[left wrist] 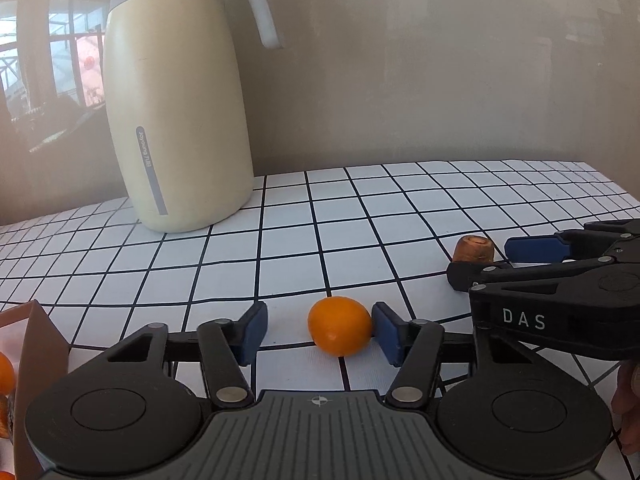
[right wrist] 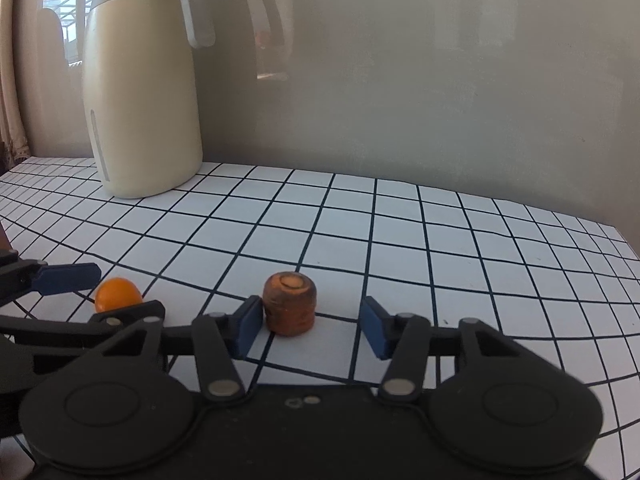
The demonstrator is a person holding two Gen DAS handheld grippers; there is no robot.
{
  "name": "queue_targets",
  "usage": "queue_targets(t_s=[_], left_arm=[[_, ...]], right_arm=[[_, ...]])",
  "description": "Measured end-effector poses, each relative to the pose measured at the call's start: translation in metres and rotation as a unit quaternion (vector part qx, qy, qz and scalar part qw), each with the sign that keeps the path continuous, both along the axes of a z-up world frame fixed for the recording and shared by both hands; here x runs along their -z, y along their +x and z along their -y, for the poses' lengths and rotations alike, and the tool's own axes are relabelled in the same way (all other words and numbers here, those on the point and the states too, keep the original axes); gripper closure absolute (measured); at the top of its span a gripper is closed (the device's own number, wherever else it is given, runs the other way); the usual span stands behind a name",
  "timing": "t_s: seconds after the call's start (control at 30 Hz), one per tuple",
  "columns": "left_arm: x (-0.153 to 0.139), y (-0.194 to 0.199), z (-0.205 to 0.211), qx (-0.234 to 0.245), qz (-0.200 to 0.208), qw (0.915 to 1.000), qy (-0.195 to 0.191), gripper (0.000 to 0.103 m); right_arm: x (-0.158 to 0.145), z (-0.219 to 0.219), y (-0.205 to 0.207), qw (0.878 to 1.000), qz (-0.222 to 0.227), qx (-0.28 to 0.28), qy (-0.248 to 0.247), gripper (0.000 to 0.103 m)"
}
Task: Organize fruits
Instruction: 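Grasp the small orange with the left gripper while the right gripper grasps the carrot piece, then carry the small orange and carrot piece into the tray and open both grippers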
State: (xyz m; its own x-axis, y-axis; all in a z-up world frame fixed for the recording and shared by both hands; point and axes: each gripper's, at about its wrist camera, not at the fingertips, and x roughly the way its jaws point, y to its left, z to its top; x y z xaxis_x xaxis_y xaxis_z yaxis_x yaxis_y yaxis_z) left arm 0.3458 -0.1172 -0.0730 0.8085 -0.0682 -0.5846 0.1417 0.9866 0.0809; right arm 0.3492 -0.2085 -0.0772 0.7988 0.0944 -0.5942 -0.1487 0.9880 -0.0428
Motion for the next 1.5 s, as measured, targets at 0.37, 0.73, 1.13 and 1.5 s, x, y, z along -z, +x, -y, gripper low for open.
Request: queue_targets(t_s=[0.37, 0.73, 1.13, 1.5], left_arm=[[-0.007, -0.010, -0.003, 0.006, 0.026, 0.9995, -0.017, 0.070], [-0.025, -0.053, 0.002, 0.030, 0.042, 0.9986, -0.007, 0.070], [-0.058, -0.125, -0.014, 0.037, 0.081, 0.9960, -0.009, 0.070], [-0.073, -0.196, -0.064, 0.006, 0.103, 0.9946, 0.003, 0.070]], right_arm=[[-0.002, 0.003, -0.010, 1.000, -0.003, 0.002, 0.001, 0.084], [-0.025, 0.023, -0.044, 1.000, 0.016, 0.023, 0.007, 0.084], [-0.058, 0.018, -0.117, 0.999, 0.043, 0.017, 0.012, 0.084], [-0.062, -0.019, -0.169, 0.999, 0.039, -0.023, 0.006, 0.084]])
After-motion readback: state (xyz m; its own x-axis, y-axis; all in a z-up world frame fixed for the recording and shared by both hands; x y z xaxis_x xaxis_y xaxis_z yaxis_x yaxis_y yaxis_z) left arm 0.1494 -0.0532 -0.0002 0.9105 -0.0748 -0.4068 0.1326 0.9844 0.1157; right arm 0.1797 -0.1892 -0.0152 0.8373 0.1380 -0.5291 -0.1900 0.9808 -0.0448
